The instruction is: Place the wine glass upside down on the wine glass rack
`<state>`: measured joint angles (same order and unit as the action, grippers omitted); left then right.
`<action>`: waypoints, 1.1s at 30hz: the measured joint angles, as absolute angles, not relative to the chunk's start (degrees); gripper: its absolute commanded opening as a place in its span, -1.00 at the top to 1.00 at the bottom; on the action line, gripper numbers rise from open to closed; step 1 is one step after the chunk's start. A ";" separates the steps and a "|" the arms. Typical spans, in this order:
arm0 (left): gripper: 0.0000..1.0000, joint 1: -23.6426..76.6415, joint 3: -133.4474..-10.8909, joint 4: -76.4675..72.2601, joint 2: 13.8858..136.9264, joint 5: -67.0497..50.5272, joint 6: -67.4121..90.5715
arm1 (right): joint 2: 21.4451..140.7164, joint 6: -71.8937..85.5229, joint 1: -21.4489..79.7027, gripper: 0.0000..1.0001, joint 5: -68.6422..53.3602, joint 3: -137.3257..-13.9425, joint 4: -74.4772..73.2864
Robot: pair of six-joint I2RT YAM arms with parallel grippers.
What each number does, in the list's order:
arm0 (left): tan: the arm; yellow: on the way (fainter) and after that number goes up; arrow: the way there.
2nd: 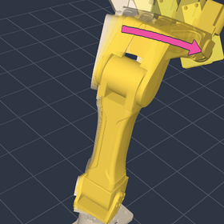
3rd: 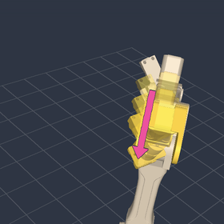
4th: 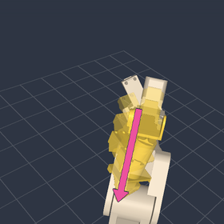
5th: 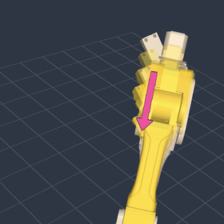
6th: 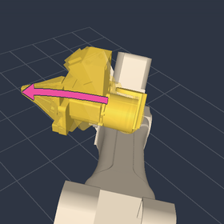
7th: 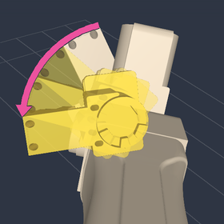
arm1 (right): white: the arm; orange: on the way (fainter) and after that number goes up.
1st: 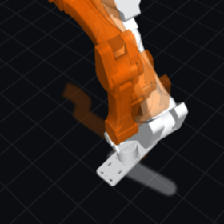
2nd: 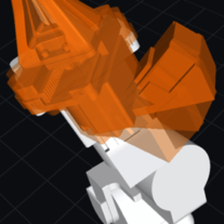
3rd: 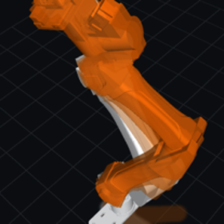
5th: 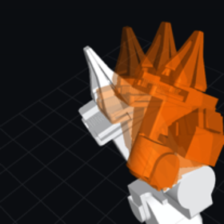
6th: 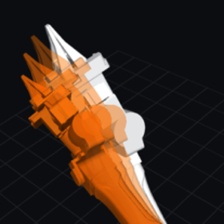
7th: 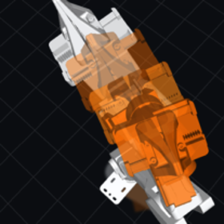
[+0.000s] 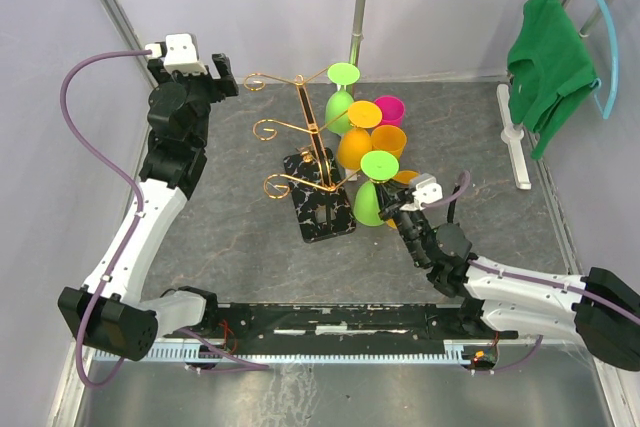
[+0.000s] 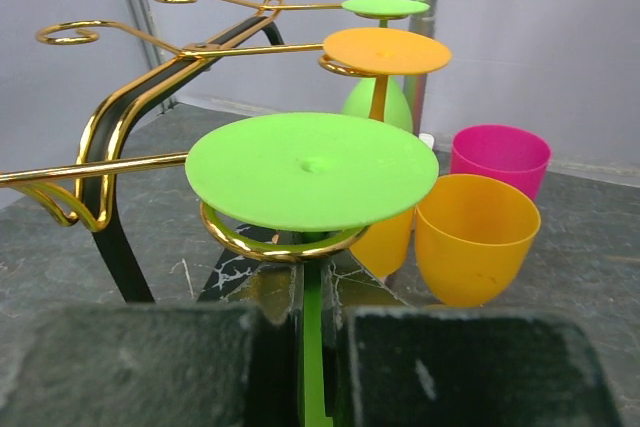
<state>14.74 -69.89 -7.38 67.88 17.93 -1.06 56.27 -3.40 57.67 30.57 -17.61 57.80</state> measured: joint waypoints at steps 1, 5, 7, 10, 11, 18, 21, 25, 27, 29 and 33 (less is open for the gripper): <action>-0.82 14.74 -69.87 -7.38 67.88 17.93 -1.08 | 56.10 -3.51 57.63 0.99 30.96 -17.47 57.78; -0.83 14.74 -69.58 -7.42 67.88 17.93 -1.06 | 55.18 -4.21 57.63 0.99 32.27 -16.99 57.54; -0.83 14.74 -69.32 -7.40 67.88 17.96 -1.06 | 54.19 -4.36 57.63 0.99 32.64 -16.73 56.82; -0.82 14.74 -68.99 -7.42 67.88 17.93 -1.06 | 50.41 -4.29 57.63 0.99 32.32 -16.01 53.34; -0.82 14.74 -68.88 -7.40 67.85 17.96 -1.06 | 48.73 -4.25 57.63 0.99 31.68 -15.90 51.27; -0.82 14.74 -68.10 -7.42 67.75 17.96 -1.06 | 43.09 -4.45 57.54 0.91 26.94 -15.27 44.62; -0.82 14.74 -68.07 -7.42 67.72 17.96 -1.06 | 43.20 -5.02 57.52 0.63 24.49 -15.25 44.34; -0.82 14.74 -68.07 -7.42 67.68 17.96 -1.04 | 44.99 -6.39 57.52 0.32 20.03 -15.29 45.23; -0.82 14.74 -68.07 -7.42 67.66 17.96 -1.04 | 45.93 -6.96 57.52 0.23 18.24 -15.29 44.95; -0.82 14.74 -68.07 -7.42 67.66 17.96 -1.04 | 45.93 -7.25 57.54 0.16 17.54 -15.29 44.42; -0.82 14.74 -68.05 -7.42 67.64 18.00 -1.04 | 40.73 -7.38 57.54 0.07 17.74 -15.18 38.09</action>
<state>14.74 -68.05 -7.42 67.64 18.00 -1.04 40.73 -7.38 57.54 17.74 -15.18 38.09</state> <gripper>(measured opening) 0.910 0.432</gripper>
